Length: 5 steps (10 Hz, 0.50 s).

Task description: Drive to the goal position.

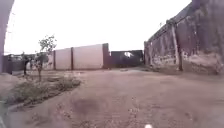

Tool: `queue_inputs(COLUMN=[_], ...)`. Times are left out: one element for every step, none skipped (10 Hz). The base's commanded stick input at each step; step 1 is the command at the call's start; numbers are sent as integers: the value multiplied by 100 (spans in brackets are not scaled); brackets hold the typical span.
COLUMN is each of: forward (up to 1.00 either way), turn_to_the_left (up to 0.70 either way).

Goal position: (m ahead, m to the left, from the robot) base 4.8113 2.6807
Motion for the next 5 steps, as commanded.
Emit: queue_inputs(forward=[100, 100, 100, 100, 100], turn_to_the_left=[0, 0, 0, 0, 0])
